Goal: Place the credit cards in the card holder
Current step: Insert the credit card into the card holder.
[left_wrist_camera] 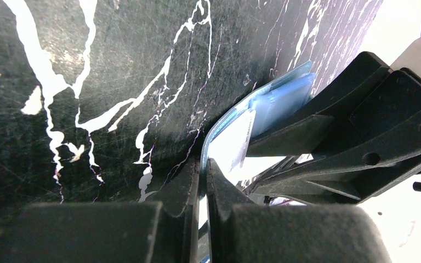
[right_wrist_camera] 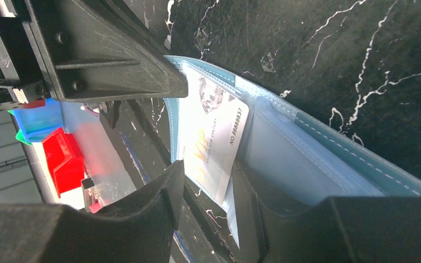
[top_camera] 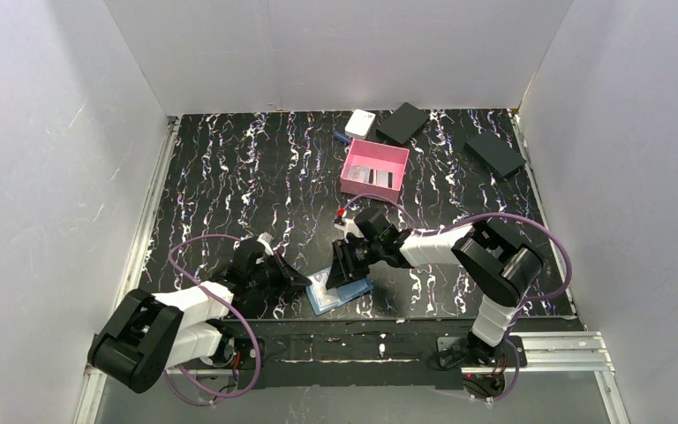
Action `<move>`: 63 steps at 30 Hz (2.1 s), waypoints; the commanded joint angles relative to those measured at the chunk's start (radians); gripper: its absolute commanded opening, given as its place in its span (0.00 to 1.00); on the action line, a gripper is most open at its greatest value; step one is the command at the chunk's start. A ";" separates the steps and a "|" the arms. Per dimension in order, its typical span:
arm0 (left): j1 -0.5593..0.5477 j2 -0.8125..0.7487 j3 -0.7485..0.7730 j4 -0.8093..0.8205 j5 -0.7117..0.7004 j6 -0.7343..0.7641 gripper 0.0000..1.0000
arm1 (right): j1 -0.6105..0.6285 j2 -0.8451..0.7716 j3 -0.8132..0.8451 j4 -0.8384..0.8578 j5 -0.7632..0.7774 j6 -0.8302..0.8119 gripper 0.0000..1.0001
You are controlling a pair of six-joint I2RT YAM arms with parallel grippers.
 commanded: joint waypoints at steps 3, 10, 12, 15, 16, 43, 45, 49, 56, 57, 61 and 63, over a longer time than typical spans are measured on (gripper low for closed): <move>-0.010 0.010 0.000 -0.016 -0.011 0.017 0.00 | 0.050 0.007 0.033 0.013 -0.030 -0.022 0.47; 0.002 0.034 0.028 -0.075 0.014 0.072 0.00 | 0.048 -0.017 0.102 -0.183 0.067 -0.136 0.51; 0.008 0.036 0.045 -0.115 0.017 0.099 0.00 | 0.042 -0.013 0.107 -0.203 0.080 -0.151 0.51; 0.010 0.033 0.067 -0.165 0.013 0.131 0.00 | 0.032 0.003 0.107 -0.205 0.083 -0.159 0.52; 0.010 0.033 0.073 -0.180 0.010 0.142 0.00 | 0.030 0.013 0.110 -0.208 0.085 -0.165 0.52; 0.012 0.019 0.101 -0.258 0.020 0.189 0.15 | 0.003 0.023 0.171 -0.236 0.184 -0.171 0.57; 0.012 0.019 0.103 -0.258 0.018 0.185 0.16 | 0.003 0.040 0.163 -0.188 0.156 -0.150 0.57; 0.012 0.037 0.112 -0.258 0.019 0.186 0.04 | 0.003 0.068 0.161 -0.116 0.113 -0.131 0.56; 0.012 0.097 0.148 -0.258 0.034 0.199 0.00 | 0.043 0.127 0.229 -0.131 0.008 -0.209 0.52; 0.012 0.100 0.152 -0.258 0.037 0.202 0.00 | 0.053 0.129 0.232 -0.133 -0.008 -0.221 0.52; 0.011 0.096 0.162 -0.261 0.038 0.208 0.00 | 0.081 0.122 0.241 -0.170 -0.007 -0.266 0.51; 0.012 0.090 0.161 -0.263 0.041 0.209 0.00 | 0.081 0.114 0.240 -0.194 0.014 -0.280 0.51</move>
